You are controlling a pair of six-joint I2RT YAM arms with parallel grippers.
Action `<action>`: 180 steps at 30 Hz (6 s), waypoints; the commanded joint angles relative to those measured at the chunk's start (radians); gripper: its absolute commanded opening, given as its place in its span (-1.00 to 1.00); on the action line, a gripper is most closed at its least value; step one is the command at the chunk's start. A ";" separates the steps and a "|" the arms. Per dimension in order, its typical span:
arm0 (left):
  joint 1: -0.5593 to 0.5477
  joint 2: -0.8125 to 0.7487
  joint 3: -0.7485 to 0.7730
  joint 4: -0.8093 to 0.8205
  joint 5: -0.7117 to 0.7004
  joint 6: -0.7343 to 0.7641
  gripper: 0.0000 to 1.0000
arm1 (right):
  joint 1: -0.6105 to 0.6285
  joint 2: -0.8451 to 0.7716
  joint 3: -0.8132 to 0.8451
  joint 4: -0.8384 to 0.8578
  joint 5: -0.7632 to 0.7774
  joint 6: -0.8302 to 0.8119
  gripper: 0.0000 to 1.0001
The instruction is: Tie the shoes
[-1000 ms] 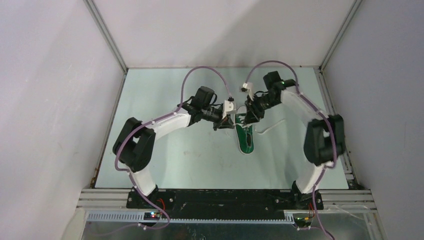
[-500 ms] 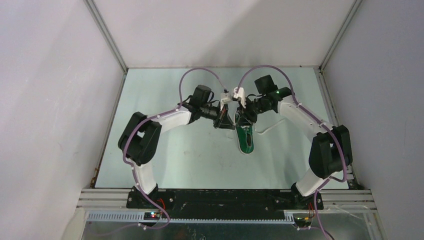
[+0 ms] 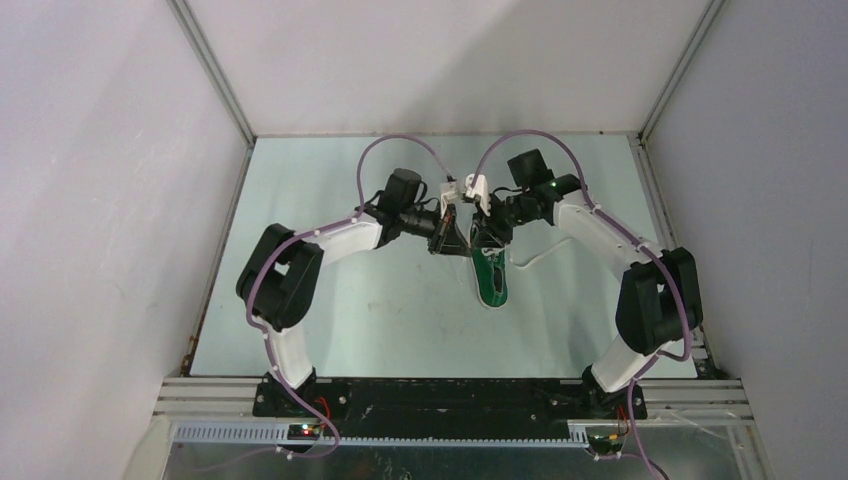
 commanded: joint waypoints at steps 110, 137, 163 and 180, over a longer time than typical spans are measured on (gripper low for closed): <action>-0.101 0.065 -0.084 0.553 -0.492 -0.099 0.32 | -0.257 0.003 -0.077 0.285 -0.161 0.754 -1.00; -0.097 0.128 -0.056 0.521 -0.214 -0.131 -0.32 | -0.272 0.006 -0.078 0.300 -0.172 0.759 -1.00; -0.081 0.171 -0.046 0.467 -0.235 -0.119 -0.44 | -0.281 0.010 -0.079 0.299 -0.170 0.759 -1.00; -0.081 0.188 0.002 0.505 -0.229 -0.198 -0.42 | -0.283 0.022 -0.078 0.299 -0.164 0.759 -1.00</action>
